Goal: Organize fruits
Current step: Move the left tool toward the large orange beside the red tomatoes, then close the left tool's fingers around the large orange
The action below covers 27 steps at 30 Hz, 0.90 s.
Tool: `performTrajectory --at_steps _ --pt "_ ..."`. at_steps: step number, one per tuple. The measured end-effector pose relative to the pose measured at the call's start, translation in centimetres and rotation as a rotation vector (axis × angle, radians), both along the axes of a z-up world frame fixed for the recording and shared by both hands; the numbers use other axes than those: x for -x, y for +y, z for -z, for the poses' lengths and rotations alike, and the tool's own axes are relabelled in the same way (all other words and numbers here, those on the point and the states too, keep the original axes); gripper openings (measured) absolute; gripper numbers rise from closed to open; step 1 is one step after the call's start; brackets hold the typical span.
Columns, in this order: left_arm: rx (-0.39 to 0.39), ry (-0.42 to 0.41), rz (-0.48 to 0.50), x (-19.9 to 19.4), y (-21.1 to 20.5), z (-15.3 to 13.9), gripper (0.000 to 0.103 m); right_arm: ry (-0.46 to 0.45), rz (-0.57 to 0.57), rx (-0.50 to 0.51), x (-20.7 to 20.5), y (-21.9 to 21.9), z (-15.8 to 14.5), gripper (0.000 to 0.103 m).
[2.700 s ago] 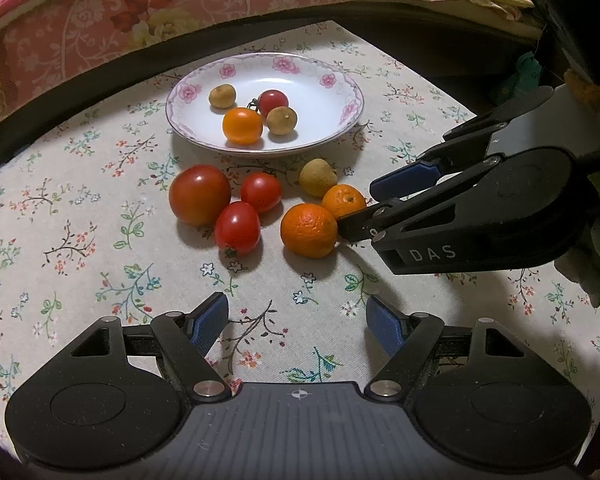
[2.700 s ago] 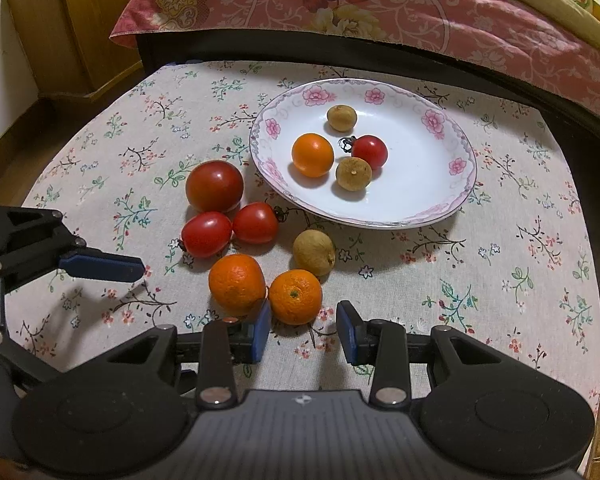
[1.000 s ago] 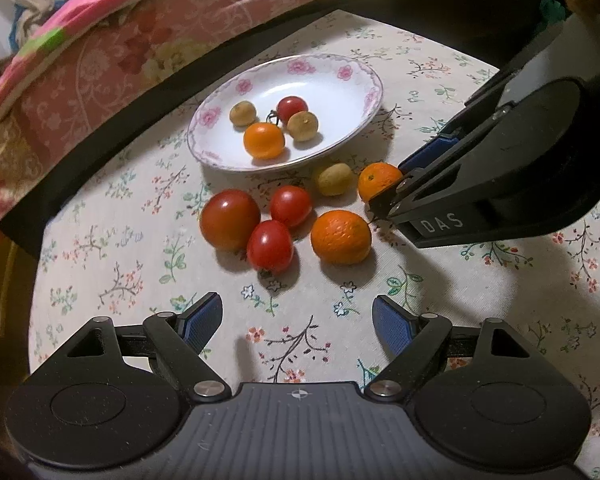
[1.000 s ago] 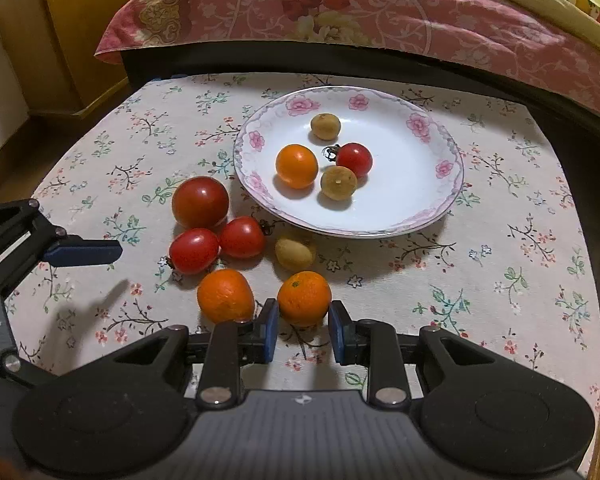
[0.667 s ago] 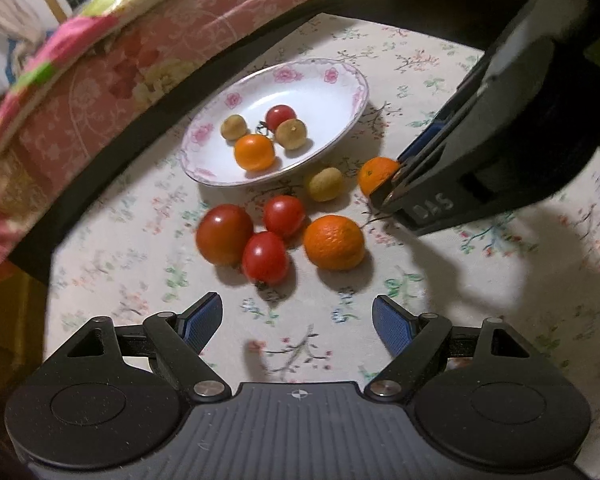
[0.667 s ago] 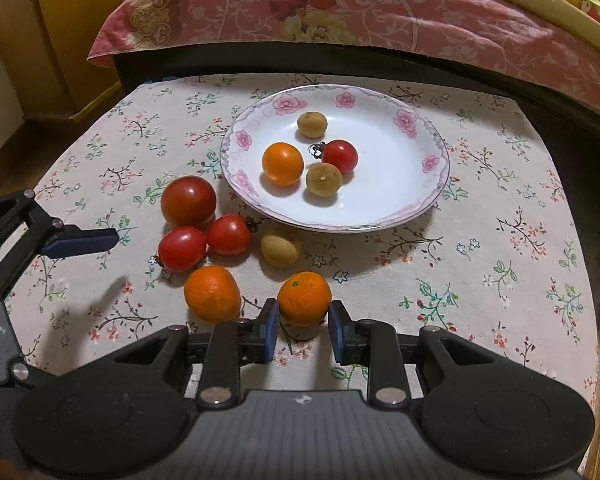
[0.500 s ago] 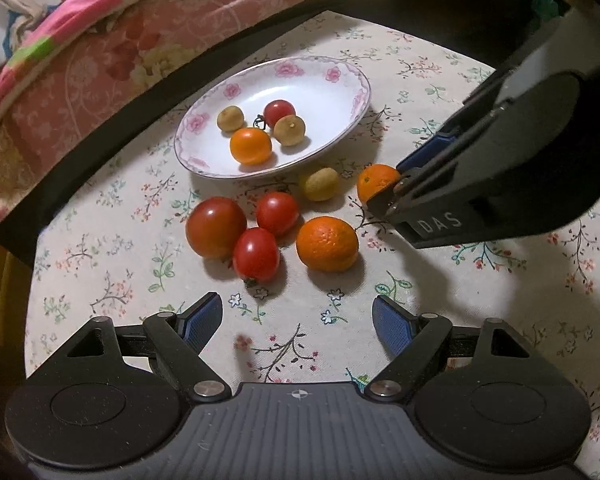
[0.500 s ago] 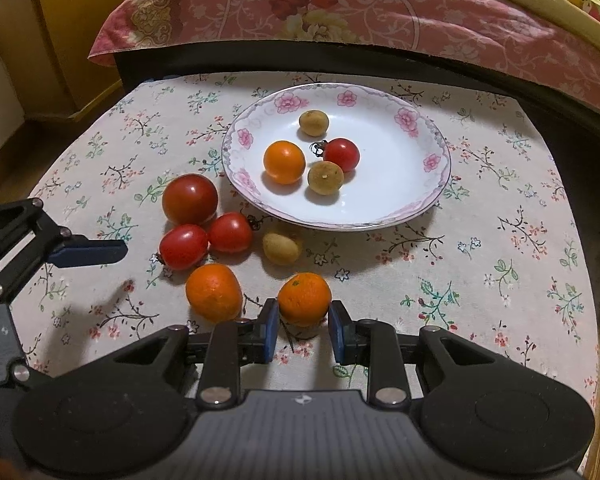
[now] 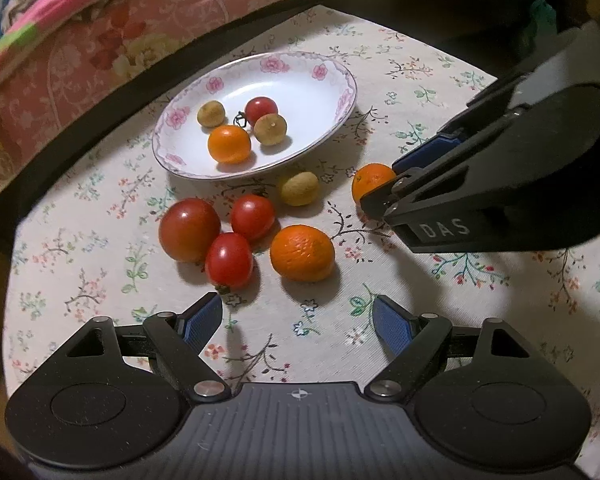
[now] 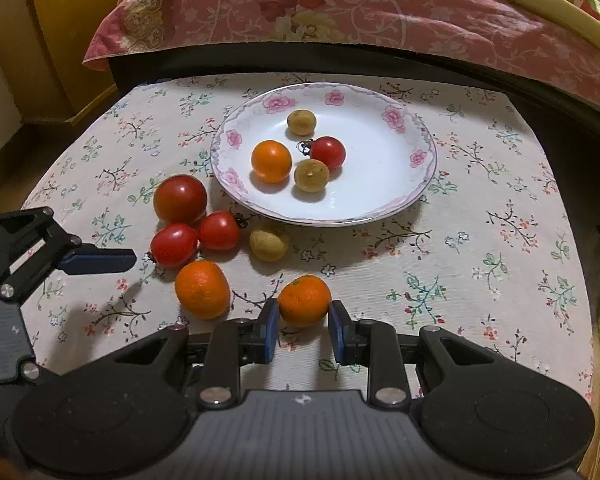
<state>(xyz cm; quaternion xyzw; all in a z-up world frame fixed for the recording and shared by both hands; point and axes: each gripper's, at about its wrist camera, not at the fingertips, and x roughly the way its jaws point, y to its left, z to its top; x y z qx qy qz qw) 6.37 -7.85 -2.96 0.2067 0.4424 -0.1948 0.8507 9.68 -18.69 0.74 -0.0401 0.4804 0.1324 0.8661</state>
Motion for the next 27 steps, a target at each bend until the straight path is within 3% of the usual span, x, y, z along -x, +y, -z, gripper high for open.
performTrajectory --at_steps 9,13,17,27 --pt "0.051 0.034 -0.035 -1.0 0.0 0.1 0.084 -0.002 0.007 -0.006 0.2 -0.4 -0.2 0.026" --pt "0.071 0.039 -0.052 -1.3 0.3 0.1 0.078 -0.006 0.015 -0.008 0.2 -0.8 -0.3 0.026" --pt "0.084 0.04 -0.055 -1.4 0.1 0.0 0.065 -0.012 0.02 -0.013 0.3 -1.0 -0.5 0.026" --pt "0.087 0.044 -0.049 -1.5 0.0 -0.1 0.052 -0.013 0.02 -0.015 0.3 -1.0 -0.4 0.026"
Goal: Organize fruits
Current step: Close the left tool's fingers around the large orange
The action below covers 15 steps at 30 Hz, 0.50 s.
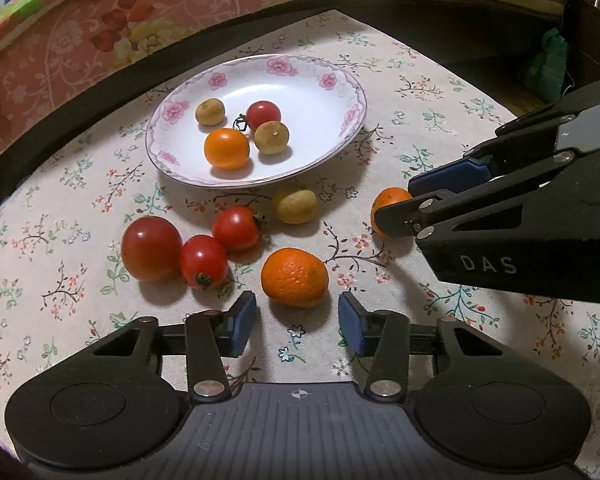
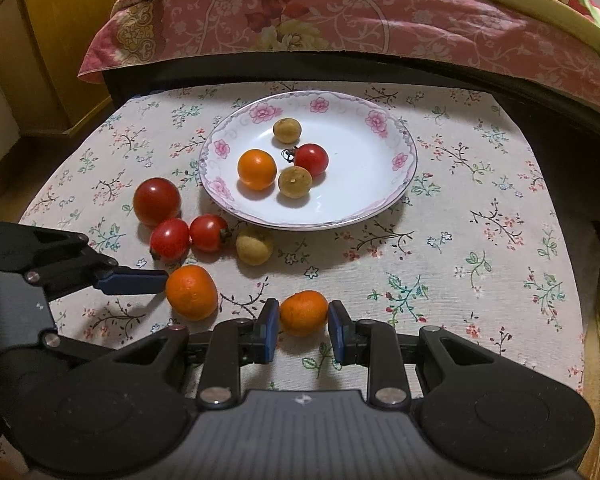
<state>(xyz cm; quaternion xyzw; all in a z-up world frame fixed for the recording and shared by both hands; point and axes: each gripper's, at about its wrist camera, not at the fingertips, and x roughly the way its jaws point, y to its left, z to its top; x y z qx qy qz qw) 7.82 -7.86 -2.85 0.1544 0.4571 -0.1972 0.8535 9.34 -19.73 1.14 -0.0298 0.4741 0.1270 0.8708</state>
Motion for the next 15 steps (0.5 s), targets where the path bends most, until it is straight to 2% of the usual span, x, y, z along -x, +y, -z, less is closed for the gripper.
performTrajectory --at_steps 7,15 --pt "0.001 0.003 0.005 0.05 -0.03 -0.07 0.045 0.0 0.0 0.0 -0.03 0.01 0.03 0.026" --pt "-0.006 -0.001 0.017 0.21 0.02 -0.22 0.041 0.0 0.0 0.0 -0.01 0.01 0.0 0.026"
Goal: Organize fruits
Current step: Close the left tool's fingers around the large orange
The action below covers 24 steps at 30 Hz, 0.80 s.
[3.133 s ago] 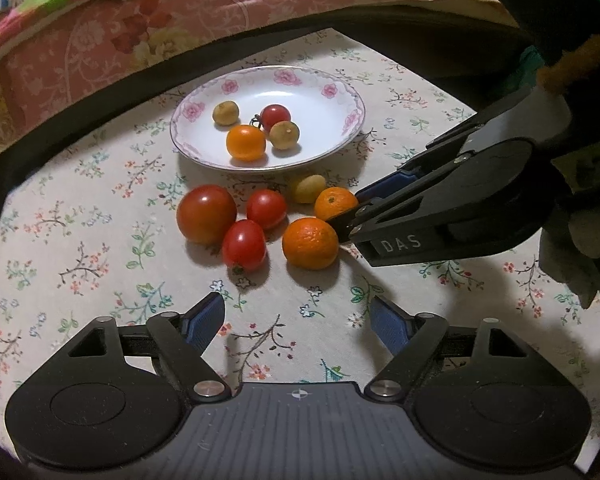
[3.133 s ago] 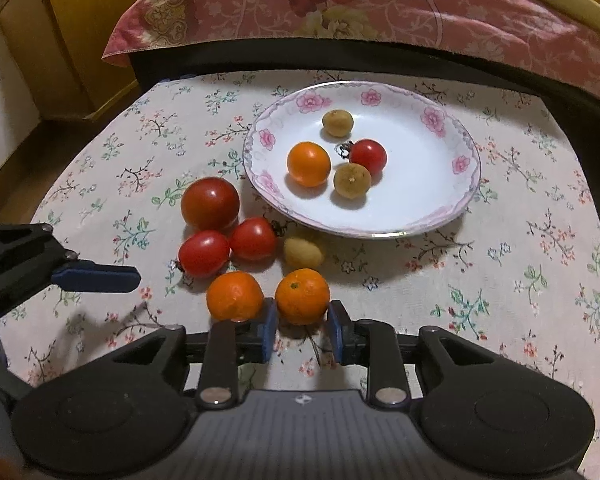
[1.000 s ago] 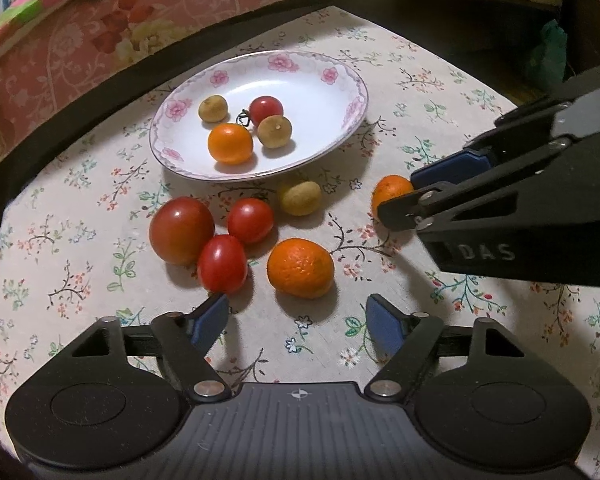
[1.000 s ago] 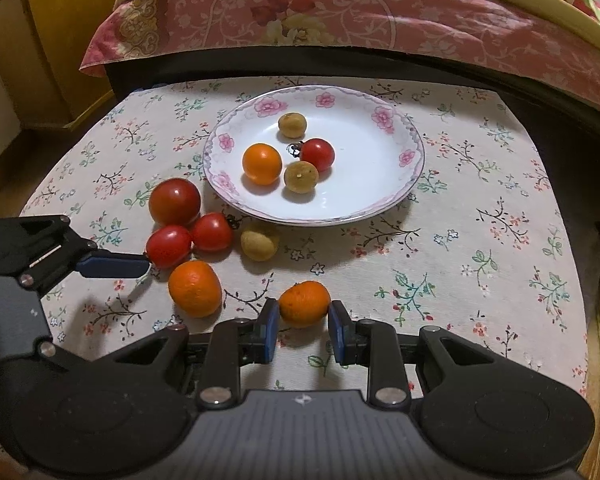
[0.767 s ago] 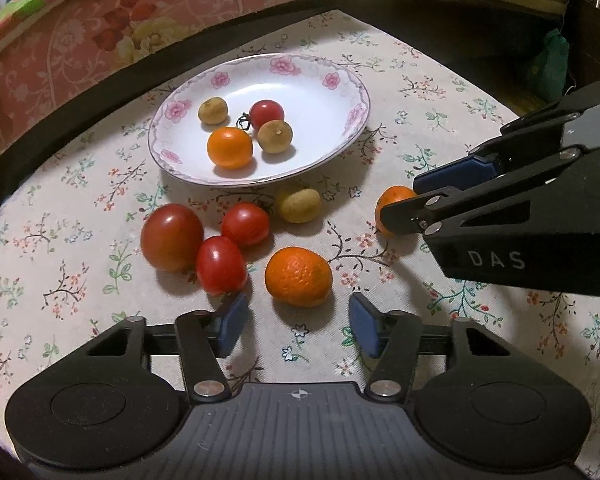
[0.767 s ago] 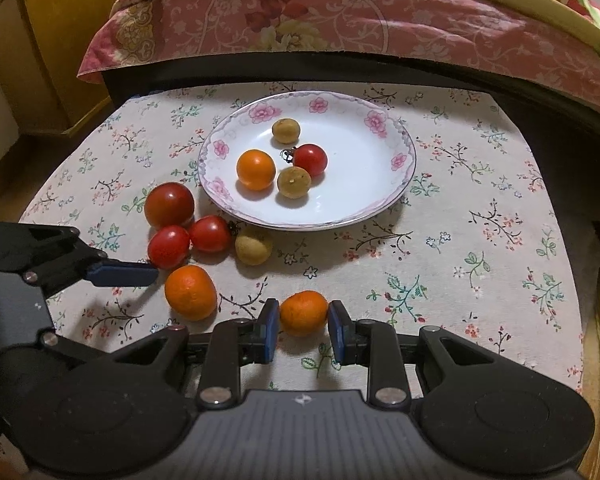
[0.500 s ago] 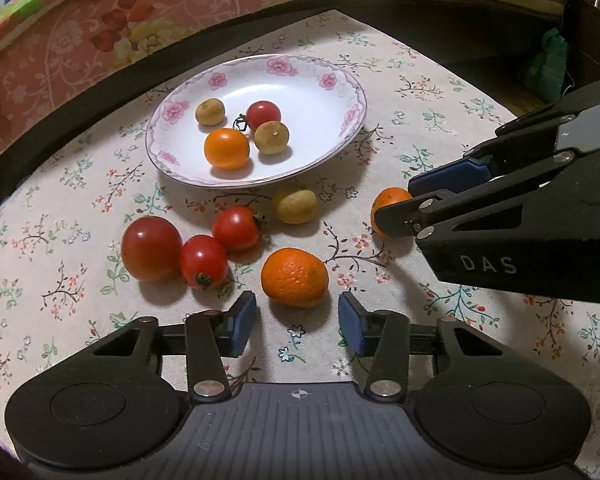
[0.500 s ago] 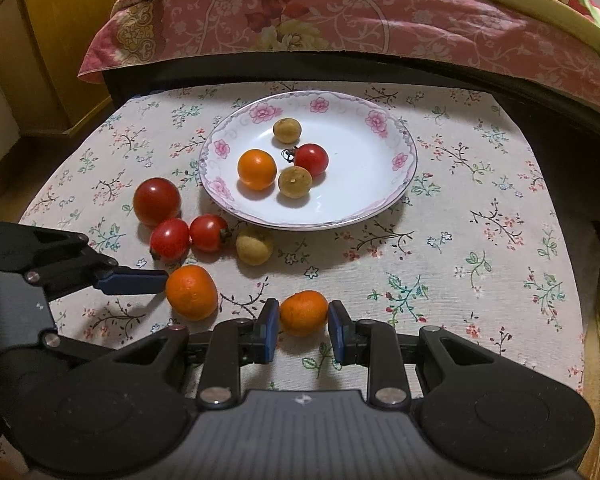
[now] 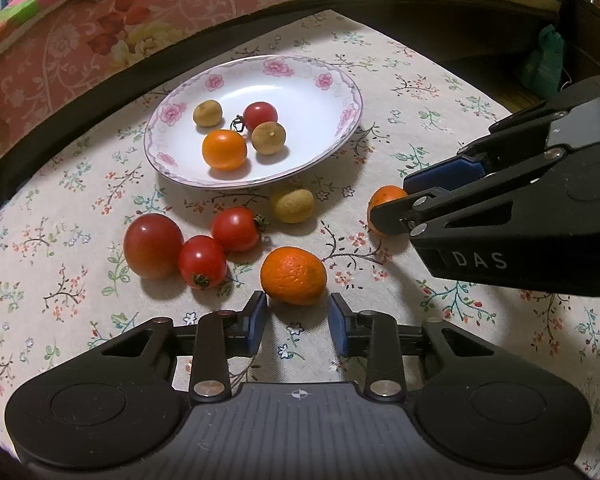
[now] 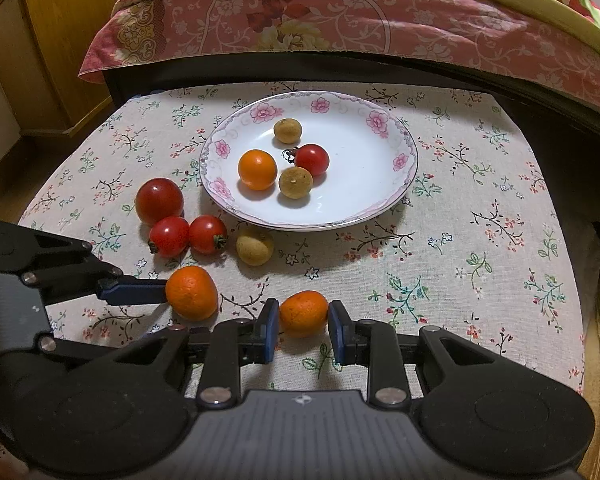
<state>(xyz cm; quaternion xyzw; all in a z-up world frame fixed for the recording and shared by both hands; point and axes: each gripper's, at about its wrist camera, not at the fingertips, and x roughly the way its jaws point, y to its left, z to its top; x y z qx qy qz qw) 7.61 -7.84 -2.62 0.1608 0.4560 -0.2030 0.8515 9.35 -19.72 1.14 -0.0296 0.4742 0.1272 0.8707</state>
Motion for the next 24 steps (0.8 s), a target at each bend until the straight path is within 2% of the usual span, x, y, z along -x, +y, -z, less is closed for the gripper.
performTrajectory --at_steps 8,17,21,24 --pt "-0.022 -0.005 0.004 0.4 0.1 -0.3 0.039 -0.006 -0.008 0.003 0.0 0.4 -0.2 0.026" --pt "0.01 0.01 -0.008 0.6 1.6 -0.5 0.039 -0.007 -0.011 0.002 0.0 0.4 -0.2 0.026" --pt "0.063 0.03 -0.013 0.6 2.1 -0.6 0.04 -0.005 -0.006 0.0 0.0 0.1 -0.2 0.026" --pt "0.109 0.032 -0.003 0.3 1.7 -1.0 0.044 -0.003 -0.006 -0.001 -0.1 0.0 -0.2 0.026"
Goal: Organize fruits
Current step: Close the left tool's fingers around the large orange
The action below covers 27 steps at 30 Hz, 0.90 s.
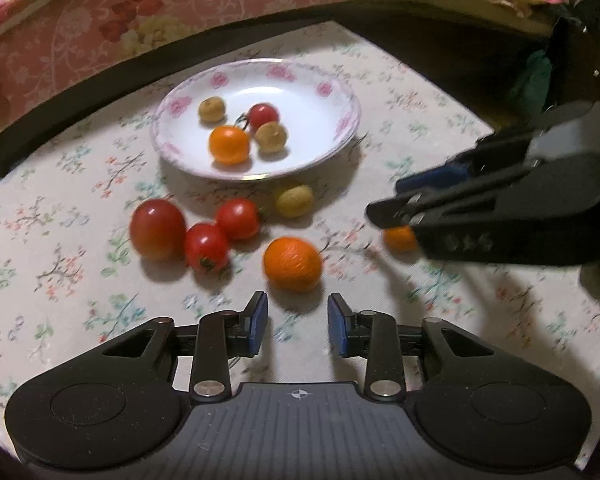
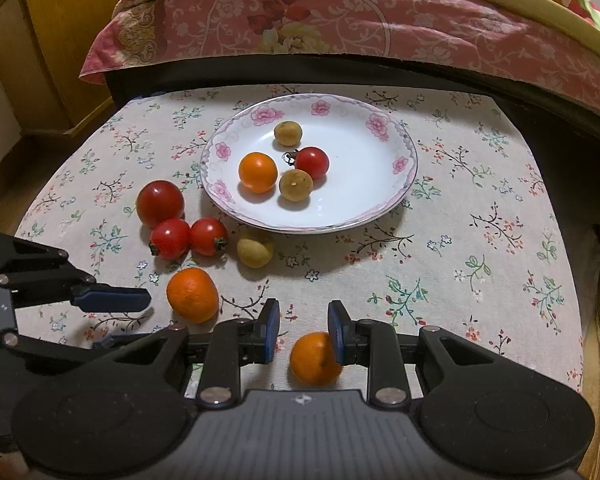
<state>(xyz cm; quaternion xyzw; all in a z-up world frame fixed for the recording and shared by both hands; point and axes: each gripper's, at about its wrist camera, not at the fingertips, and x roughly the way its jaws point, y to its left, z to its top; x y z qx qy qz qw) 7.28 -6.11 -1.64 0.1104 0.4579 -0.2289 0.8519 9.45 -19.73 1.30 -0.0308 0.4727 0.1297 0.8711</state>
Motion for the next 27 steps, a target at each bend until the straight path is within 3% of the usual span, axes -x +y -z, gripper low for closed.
performTrajectory --at_steps 5,9,12,14,16,27 --pt "-0.001 -0.015 -0.012 -0.7 -1.2 0.2 0.055 -0.001 0.006 -0.004 0.1 -0.2 0.0 0.026" --pt "0.002 -0.004 -0.052 -1.6 -1.5 0.8 0.059 -0.001 0.007 -0.006 0.2 -0.4 0.0 0.026" --pt "0.004 -0.003 -0.069 -2.1 -1.4 1.2 0.055 0.003 0.009 -0.008 0.2 -0.7 0.1 0.026" --pt "0.005 -0.012 -0.067 -2.1 -1.4 1.2 0.046 0.003 0.006 -0.011 0.3 -0.8 0.1 0.026" --pt "0.0 -0.023 -0.056 -2.1 -1.5 1.0 0.043 0.007 0.006 -0.013 0.3 -0.9 0.3 0.026" --pt "0.005 -0.035 -0.018 -0.6 -0.6 0.4 0.042 0.007 -0.026 -0.04 0.9 -1.6 0.5 0.027"
